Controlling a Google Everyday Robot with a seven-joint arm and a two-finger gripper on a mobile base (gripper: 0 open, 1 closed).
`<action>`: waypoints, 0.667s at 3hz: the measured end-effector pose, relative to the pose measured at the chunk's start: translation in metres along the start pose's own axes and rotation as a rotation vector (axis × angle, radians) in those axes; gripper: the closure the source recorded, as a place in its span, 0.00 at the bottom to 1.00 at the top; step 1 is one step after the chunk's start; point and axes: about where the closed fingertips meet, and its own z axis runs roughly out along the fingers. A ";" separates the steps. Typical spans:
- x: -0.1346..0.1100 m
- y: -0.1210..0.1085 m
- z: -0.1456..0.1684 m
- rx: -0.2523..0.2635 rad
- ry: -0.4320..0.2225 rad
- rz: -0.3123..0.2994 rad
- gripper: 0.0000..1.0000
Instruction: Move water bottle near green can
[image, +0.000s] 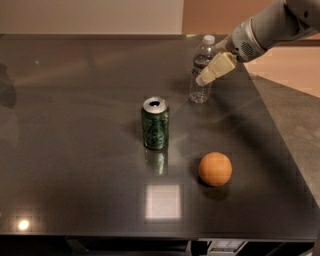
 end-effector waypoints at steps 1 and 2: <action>-0.004 0.000 -0.001 -0.013 -0.020 0.014 0.41; -0.011 0.006 -0.004 -0.034 -0.039 0.010 0.64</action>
Offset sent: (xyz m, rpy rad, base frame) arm -0.0127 0.0091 0.0234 0.0700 0.0075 0.0388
